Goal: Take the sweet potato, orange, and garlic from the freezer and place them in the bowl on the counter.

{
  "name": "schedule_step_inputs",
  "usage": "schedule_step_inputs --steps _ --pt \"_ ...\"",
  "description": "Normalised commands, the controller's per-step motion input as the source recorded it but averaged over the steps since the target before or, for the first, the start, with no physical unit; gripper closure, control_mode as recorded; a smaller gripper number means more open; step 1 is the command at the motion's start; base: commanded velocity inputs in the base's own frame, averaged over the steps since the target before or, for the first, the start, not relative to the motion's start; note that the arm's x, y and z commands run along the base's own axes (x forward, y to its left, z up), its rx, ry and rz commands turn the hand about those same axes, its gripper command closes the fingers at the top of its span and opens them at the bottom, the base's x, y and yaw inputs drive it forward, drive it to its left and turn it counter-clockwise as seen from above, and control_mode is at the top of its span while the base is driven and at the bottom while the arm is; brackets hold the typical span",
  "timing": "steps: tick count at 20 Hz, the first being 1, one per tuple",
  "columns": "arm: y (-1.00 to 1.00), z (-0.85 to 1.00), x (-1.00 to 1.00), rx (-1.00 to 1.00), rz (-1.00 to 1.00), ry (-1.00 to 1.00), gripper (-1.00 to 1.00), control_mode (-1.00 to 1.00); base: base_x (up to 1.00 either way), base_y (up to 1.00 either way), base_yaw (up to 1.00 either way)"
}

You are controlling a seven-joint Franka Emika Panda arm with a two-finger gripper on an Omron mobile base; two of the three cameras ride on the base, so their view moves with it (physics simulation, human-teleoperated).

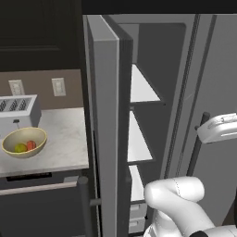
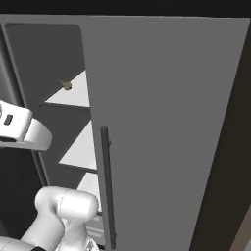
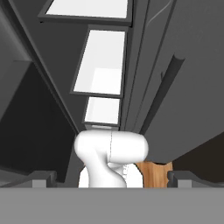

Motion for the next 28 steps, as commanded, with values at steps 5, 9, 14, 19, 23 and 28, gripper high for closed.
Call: schedule_step_inputs --steps 5,9,14,19,23,28 --pt "0.0 0.0 0.0 0.0 0.0 0.0 -1.0 1.0 0.41 0.04 0.0" --pt "0.0 0.0 0.0 0.0 0.0 0.0 -1.0 1.0 0.36 0.27 0.0" --pt "0.0 0.0 0.0 0.0 0.0 0.0 -1.0 1.0 0.13 0.46 0.0" --pt "0.0 0.0 0.0 0.0 0.0 0.0 -1.0 1.0 0.01 0.47 0.0" --pt "0.0 0.0 0.0 0.0 0.0 0.0 -1.0 1.0 0.0 0.46 0.0" --pt "0.01 0.0 0.03 0.0 0.0 0.0 -1.0 -1.0 0.06 0.19 0.0"
